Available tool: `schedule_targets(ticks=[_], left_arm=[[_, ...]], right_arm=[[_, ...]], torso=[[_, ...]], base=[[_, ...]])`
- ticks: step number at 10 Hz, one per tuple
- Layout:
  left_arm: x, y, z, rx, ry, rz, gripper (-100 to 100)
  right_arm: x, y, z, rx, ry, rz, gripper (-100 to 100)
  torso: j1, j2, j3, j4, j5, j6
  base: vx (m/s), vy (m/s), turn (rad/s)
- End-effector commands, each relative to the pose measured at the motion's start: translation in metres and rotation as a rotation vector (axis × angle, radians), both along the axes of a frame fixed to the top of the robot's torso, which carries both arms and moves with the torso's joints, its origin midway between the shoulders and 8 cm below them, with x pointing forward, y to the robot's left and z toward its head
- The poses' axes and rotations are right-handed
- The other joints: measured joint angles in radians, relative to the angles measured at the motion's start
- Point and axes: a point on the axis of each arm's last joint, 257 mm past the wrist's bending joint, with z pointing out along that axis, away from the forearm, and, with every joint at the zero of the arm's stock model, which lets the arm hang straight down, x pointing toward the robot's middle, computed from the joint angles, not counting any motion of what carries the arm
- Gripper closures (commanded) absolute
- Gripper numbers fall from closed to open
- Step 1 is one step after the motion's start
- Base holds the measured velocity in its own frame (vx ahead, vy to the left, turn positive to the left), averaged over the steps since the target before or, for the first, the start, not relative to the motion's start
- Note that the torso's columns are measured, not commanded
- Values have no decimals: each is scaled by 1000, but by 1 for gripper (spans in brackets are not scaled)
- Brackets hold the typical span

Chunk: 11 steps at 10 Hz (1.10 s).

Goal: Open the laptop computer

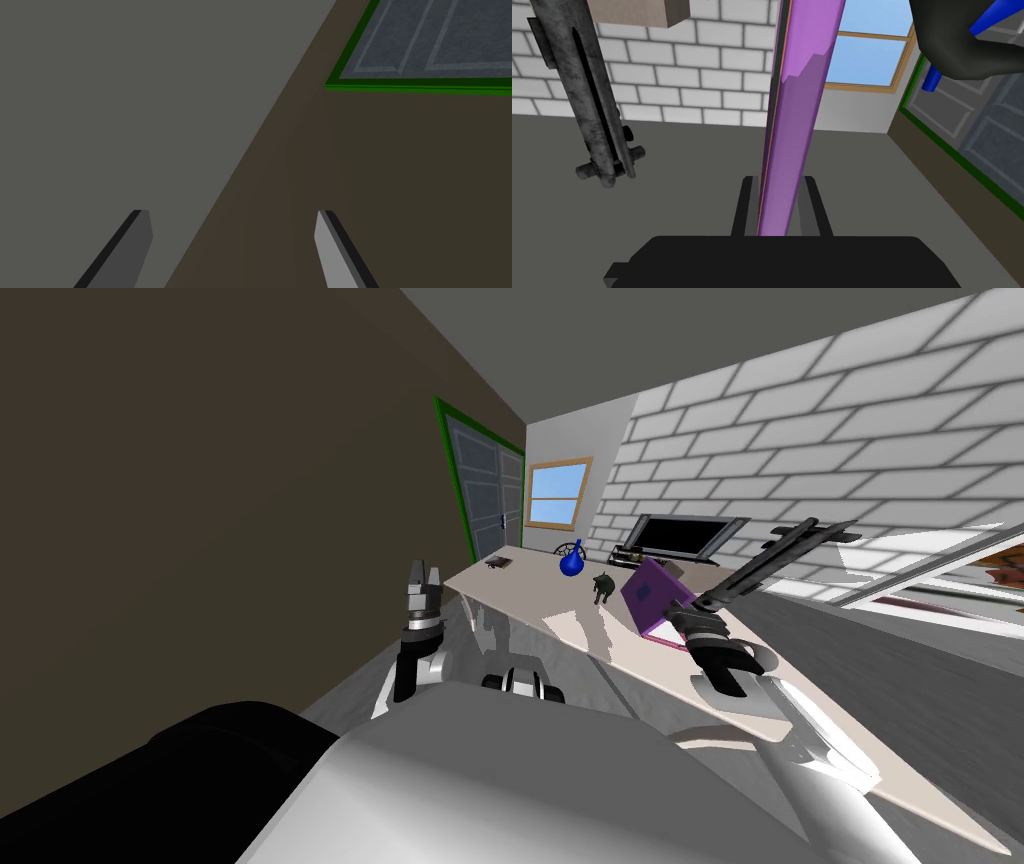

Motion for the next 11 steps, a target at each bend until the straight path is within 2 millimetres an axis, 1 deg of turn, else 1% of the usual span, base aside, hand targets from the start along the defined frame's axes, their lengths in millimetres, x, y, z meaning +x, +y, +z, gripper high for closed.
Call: schedule_targets(ticks=[1, 5, 6, 7, 8, 9, 11], left_arm=[[0, 0, 0, 0, 0, 0, 0], [0, 0, 0, 0, 0, 0, 0], [0, 0, 0, 0, 0, 0, 0], [0, 0, 0, 0, 0, 0, 0], [0, 0, 0, 0, 0, 0, 0], [0, 0, 0, 0, 0, 0, 0], [0, 0, 0, 0, 0, 0, 0]], right_arm=[[3, 2, -15, 109, -33, 6, 100], [11, 11, -32, 266, -89, 21, 100], [11, 11, -32, 266, -89, 21, 100], [13, 14, -36, 305, -103, 26, 100], [15, 15, -21, 275, -118, 36, 100], [15, 20, -37, 358, -137, 47, 100], [14, 27, -56, 439, -152, 55, 100]], torso=[[-3, -2, -1, -1, -2, 0], [-9, -3, -1, -5, -6, 4], [-9, -3, -1, -6, -8, 3], [-7, -4, -2, -7, -8, 2], [-5, -5, -3, -7, -8, 0], [-1, -5, -3, -5, -4, -2], [-4, -6, -3, -8, -8, -2]], base=[[-18, -83, -27], [-18, -75, -37], [-1, -59, -24], [-4, -51, -37], [-7, -24, -15], [15, -61, -83], [23, -92, -72]])
